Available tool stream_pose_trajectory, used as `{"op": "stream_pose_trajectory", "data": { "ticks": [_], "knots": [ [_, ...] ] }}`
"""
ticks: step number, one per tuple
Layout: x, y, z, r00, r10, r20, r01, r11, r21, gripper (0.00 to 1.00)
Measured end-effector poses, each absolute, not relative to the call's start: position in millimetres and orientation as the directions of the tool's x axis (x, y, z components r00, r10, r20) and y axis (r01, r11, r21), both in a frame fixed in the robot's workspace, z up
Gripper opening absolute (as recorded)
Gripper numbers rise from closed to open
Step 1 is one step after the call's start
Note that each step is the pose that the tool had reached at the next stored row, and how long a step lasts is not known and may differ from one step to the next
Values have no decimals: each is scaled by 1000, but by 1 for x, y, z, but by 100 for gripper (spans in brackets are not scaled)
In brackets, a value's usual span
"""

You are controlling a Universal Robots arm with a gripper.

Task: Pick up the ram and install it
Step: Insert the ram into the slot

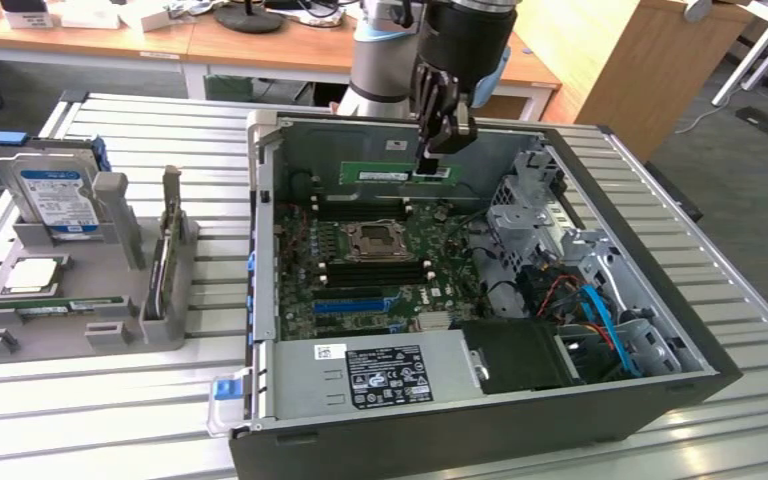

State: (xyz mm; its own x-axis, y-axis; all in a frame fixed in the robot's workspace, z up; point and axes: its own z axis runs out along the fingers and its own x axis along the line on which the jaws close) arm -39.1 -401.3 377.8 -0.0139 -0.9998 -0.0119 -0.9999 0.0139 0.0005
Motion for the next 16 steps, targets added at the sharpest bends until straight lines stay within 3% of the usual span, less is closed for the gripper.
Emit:
{"op": "stream_pose_trajectory", "data": {
  "ticks": [16],
  "knots": [
    [-39, -401, 354, -14, -1000, -12, -1000, 14, 1, 12]
  ]
}}
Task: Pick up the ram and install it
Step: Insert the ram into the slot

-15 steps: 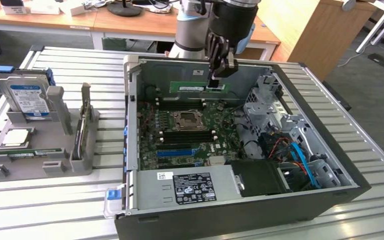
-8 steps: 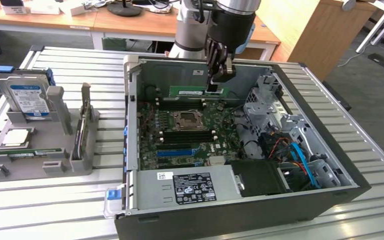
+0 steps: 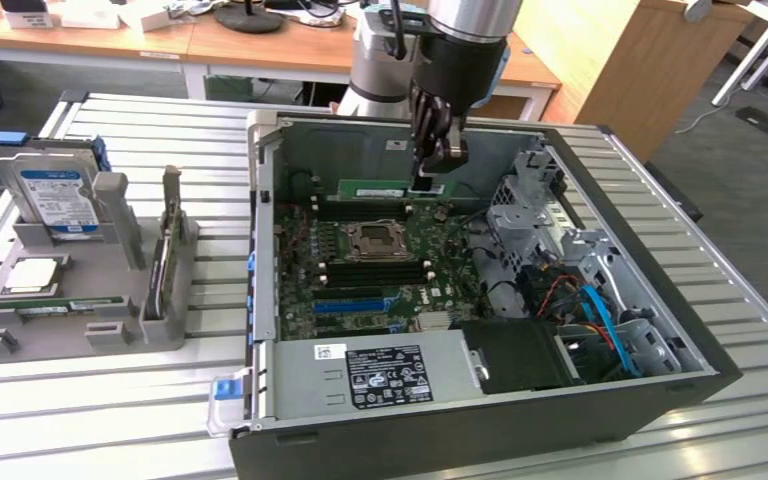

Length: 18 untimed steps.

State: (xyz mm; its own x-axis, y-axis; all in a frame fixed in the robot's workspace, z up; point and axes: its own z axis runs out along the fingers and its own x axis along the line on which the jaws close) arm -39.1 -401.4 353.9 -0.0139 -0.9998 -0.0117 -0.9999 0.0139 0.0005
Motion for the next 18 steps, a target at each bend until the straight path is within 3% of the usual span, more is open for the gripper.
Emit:
{"op": "stream_pose_trajectory", "data": {
  "ticks": [18],
  "knots": [
    [-39, -401, 333, -14, -1000, -12, -1000, 14, 1, 12]
  ]
}}
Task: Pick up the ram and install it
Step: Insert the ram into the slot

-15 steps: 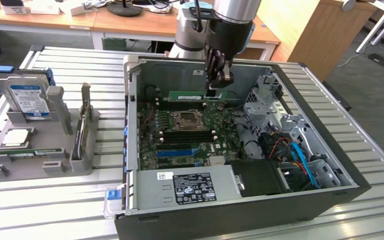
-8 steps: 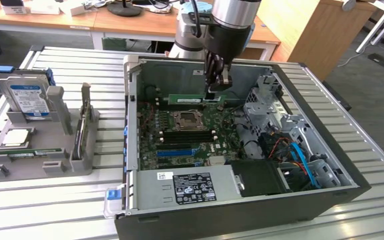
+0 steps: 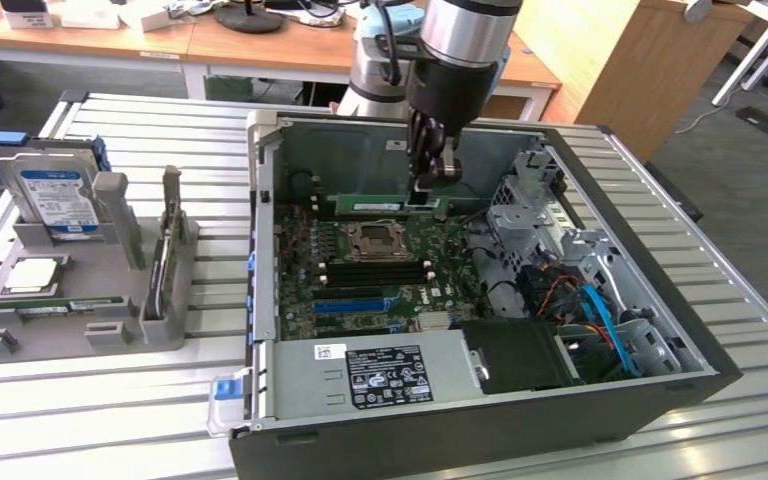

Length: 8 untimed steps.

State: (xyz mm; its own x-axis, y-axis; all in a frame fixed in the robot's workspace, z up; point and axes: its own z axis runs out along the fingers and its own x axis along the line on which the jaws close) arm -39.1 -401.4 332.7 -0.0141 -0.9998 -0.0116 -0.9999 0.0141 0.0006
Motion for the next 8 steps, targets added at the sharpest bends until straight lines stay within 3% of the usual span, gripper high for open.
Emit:
{"op": "stream_pose_trajectory", "data": {
  "ticks": [8],
  "knots": [
    [-39, -401, 324, -15, -1000, -12, -1000, 15, 1, 12]
  ]
}}
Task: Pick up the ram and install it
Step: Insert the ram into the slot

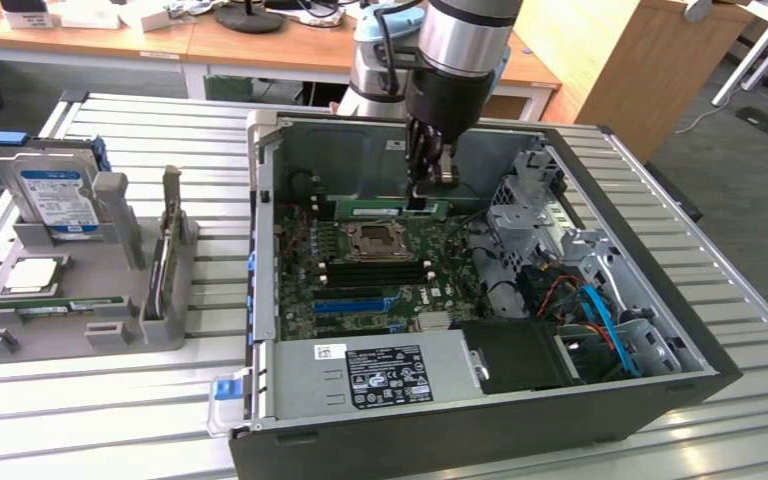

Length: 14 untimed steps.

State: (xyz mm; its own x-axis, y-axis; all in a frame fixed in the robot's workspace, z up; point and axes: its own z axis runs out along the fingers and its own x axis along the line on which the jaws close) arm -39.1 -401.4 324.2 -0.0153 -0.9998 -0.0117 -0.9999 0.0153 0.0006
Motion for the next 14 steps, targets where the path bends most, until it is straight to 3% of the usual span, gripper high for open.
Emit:
{"op": "stream_pose_trajectory", "data": {
  "ticks": [14],
  "knots": [
    [-39, -407, 321, -16, -1000, -12, -1000, 16, 1, 12]
  ]
}}
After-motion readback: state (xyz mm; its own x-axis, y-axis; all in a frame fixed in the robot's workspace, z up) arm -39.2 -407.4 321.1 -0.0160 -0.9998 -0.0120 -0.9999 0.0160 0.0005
